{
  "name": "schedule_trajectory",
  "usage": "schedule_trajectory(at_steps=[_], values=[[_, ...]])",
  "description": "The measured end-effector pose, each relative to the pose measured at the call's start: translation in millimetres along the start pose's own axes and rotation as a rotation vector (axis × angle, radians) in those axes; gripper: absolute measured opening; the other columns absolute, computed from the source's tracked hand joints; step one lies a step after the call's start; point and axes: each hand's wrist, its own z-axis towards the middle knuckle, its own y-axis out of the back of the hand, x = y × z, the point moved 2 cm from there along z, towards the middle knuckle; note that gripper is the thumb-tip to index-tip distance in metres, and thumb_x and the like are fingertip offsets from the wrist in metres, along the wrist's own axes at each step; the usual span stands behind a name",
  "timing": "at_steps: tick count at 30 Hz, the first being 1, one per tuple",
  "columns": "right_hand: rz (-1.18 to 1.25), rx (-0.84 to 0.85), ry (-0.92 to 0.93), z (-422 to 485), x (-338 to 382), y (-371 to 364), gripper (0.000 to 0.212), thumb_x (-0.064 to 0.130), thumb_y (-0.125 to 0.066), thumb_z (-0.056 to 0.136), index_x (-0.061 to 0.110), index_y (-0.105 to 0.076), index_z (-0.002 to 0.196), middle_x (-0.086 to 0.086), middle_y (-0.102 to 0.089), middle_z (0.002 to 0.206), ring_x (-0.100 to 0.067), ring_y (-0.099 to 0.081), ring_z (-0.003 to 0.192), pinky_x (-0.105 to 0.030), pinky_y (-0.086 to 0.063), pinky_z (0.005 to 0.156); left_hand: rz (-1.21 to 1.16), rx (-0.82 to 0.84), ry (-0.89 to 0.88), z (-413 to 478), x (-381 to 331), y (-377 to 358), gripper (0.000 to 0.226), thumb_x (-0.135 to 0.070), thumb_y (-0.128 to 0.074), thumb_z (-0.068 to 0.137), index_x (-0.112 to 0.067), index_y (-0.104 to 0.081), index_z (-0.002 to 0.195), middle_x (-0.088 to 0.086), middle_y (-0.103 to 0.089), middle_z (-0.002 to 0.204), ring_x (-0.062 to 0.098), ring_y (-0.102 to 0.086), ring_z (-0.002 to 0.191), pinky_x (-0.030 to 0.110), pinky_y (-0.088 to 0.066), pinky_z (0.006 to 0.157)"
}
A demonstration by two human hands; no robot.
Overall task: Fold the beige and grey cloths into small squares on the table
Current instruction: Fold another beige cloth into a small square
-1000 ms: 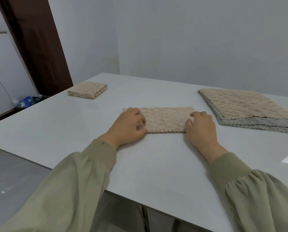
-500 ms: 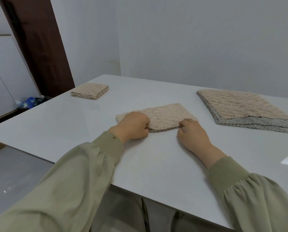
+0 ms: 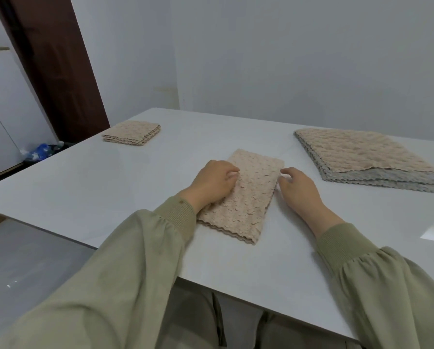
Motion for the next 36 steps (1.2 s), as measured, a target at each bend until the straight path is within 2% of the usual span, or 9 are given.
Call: schedule_trajectory(at_steps=[4, 7, 10, 15, 18, 24, 27, 30, 36], values=[[-0.312, 0.218, 0.082, -8.1, 11.2, -14.2, 0.059, 0.046, -0.035, 0.096, 0.016, -0.028, 0.146, -0.009, -0.032, 0.151, -0.025, -0.029, 0.139, -0.047, -0.018, 0.113, 0.209, 0.228, -0.007, 0.3, 18.6, -21.6, 0.051, -0.043, -0.021, 0.102, -0.028, -0.018, 0.15, -0.002, -0.009, 0.159, 0.023, -0.006, 0.146, 0.045, -0.009, 0.118], [-0.529, 0.338, 0.087, -7.9, 10.2, -21.2, 0.066, 0.057, -0.022, 0.096, 0.022, -0.009, 0.151, -0.005, -0.004, 0.16, -0.02, -0.004, 0.147, -0.052, -0.001, 0.114, 0.244, 0.228, 0.022, 3.0, 19.8, -22.2, 0.05, -0.043, -0.017, 0.102, -0.031, -0.011, 0.151, -0.006, -0.002, 0.16, 0.022, 0.0, 0.147, 0.047, -0.005, 0.117], [-0.548, 0.373, 0.089, -0.5, 9.3, -23.5, 0.068, 0.058, -0.019, 0.096, 0.022, -0.003, 0.151, -0.003, 0.001, 0.16, -0.019, 0.0, 0.147, -0.054, 0.0, 0.114, 0.232, 0.225, 0.048, 5.2, 21.4, -24.0, 0.05, -0.04, -0.016, 0.102, -0.03, -0.011, 0.151, -0.006, -0.001, 0.16, 0.021, 0.001, 0.147, 0.047, -0.004, 0.117], [-0.498, 0.361, 0.127, 27.9, 6.8, -27.8, 0.067, 0.055, -0.026, 0.096, 0.02, -0.01, 0.151, -0.002, -0.006, 0.16, -0.019, -0.005, 0.147, -0.055, -0.003, 0.114, 0.201, 0.123, 0.194, 11.1, 10.1, -31.7, 0.05, -0.034, -0.018, 0.102, -0.024, -0.016, 0.151, -0.001, -0.006, 0.16, 0.023, -0.001, 0.147, 0.048, -0.005, 0.117], [-0.343, 0.249, 0.163, 36.6, 5.6, -27.3, 0.068, 0.054, -0.042, 0.092, 0.019, -0.024, 0.147, -0.003, -0.028, 0.153, -0.022, -0.023, 0.142, -0.052, -0.016, 0.114, 0.155, 0.028, 0.22, 13.9, 9.1, -32.6, 0.049, -0.034, -0.027, 0.099, -0.022, -0.028, 0.147, 0.003, -0.02, 0.157, 0.026, -0.011, 0.144, 0.048, -0.014, 0.116], [0.009, 0.094, 0.141, 11.1, 11.8, -12.7, 0.042, 0.034, -0.055, 0.092, 0.015, -0.051, 0.129, -0.004, -0.053, 0.133, -0.019, -0.047, 0.123, -0.024, -0.032, 0.093, -0.063, -0.224, -0.094, -13.0, 11.0, -7.3, 0.026, -0.023, -0.058, 0.089, -0.017, -0.062, 0.113, -0.002, -0.053, 0.122, 0.016, -0.038, 0.123, 0.025, -0.028, 0.102], [0.061, 0.085, 0.127, -7.3, 12.4, -7.1, 0.02, 0.026, -0.057, 0.091, 0.015, -0.061, 0.107, 0.0, -0.059, 0.116, -0.012, -0.052, 0.102, -0.014, -0.029, 0.077, -0.203, -0.124, -0.223, -40.0, 2.8, -1.7, 0.016, -0.029, -0.07, 0.082, -0.02, -0.066, 0.094, -0.009, -0.055, 0.101, 0.008, -0.045, 0.104, 0.021, -0.035, 0.092], [0.1, 0.171, 0.153, -26.7, 14.9, 0.6, 0.002, 0.02, -0.065, 0.085, 0.018, -0.065, 0.085, 0.007, -0.058, 0.111, -0.007, -0.05, 0.109, -0.013, -0.027, 0.082, -0.213, 0.018, -0.262, -59.2, 0.3, -1.4, 0.024, -0.034, -0.078, 0.074, -0.024, -0.065, 0.092, -0.011, -0.059, 0.102, 0.007, -0.049, 0.103, 0.019, -0.038, 0.091], [0.064, 0.367, 0.26, -48.3, 20.9, 16.3, 0.016, 0.017, -0.073, 0.079, 0.029, -0.064, 0.073, 0.008, -0.055, 0.125, 0.001, -0.046, 0.113, -0.012, -0.025, 0.093, -0.357, 0.086, -0.141, -70.9, 8.3, 4.2, 0.02, -0.021, -0.081, 0.07, -0.026, -0.064, 0.081, -0.014, -0.061, 0.115, -0.005, -0.052, 0.108, 0.006, -0.036, 0.085]])
